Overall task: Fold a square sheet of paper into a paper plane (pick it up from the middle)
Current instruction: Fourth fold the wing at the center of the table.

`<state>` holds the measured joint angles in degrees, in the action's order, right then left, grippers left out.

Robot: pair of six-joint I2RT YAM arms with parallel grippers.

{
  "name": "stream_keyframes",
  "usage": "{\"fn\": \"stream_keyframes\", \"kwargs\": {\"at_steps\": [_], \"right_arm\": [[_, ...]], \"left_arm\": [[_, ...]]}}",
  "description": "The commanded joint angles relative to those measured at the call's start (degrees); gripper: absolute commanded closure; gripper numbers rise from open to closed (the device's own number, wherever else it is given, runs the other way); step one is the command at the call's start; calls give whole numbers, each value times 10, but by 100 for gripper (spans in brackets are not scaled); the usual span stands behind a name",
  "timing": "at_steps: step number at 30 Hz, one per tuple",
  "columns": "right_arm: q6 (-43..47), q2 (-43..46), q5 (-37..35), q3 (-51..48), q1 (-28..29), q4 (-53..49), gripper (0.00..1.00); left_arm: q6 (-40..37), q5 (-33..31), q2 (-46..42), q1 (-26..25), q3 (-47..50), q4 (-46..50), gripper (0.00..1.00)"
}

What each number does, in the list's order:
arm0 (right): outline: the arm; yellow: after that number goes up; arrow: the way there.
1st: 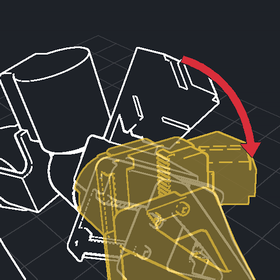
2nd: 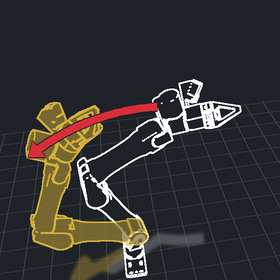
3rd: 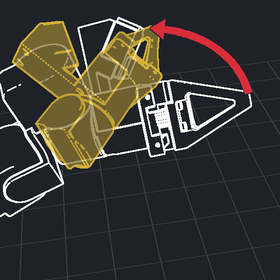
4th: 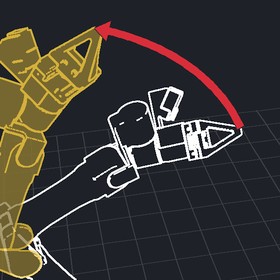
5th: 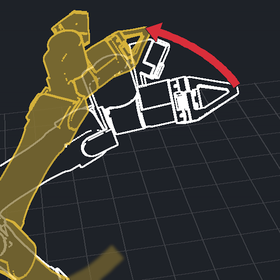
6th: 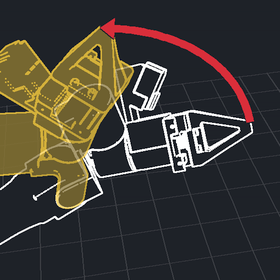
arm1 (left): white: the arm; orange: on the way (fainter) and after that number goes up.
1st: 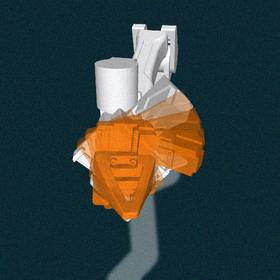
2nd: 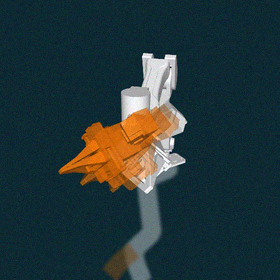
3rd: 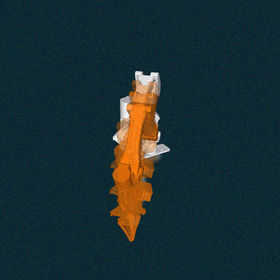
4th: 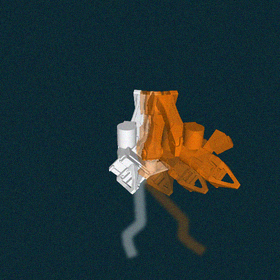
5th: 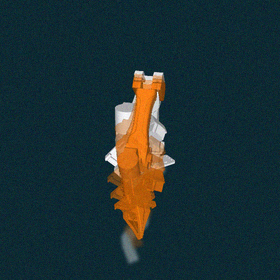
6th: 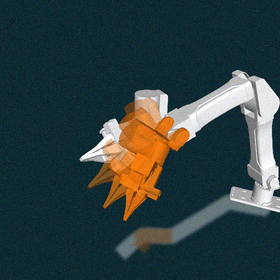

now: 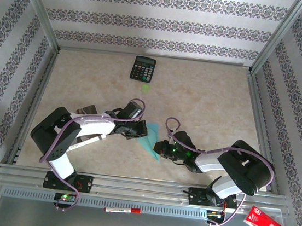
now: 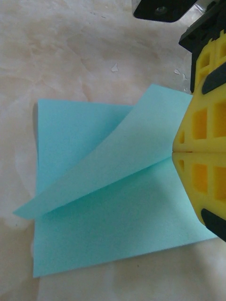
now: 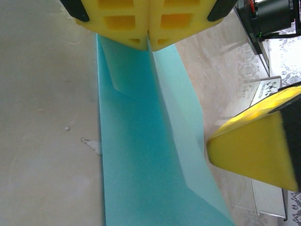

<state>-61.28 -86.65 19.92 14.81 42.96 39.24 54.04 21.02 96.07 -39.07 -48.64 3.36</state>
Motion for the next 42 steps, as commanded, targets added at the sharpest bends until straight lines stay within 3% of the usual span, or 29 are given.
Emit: {"fn": "stream_keyframes", "kwargs": {"at_steps": [1, 42], "right_arm": [[1, -13, -20, -11, -3, 6, 100], [-7, -12, -35, -22, -7, -5, 90]], "left_arm": [[8, 15, 14, -12, -19, -27, 99], [-17, 16, 81, -14, -57, -22, 99]]}}
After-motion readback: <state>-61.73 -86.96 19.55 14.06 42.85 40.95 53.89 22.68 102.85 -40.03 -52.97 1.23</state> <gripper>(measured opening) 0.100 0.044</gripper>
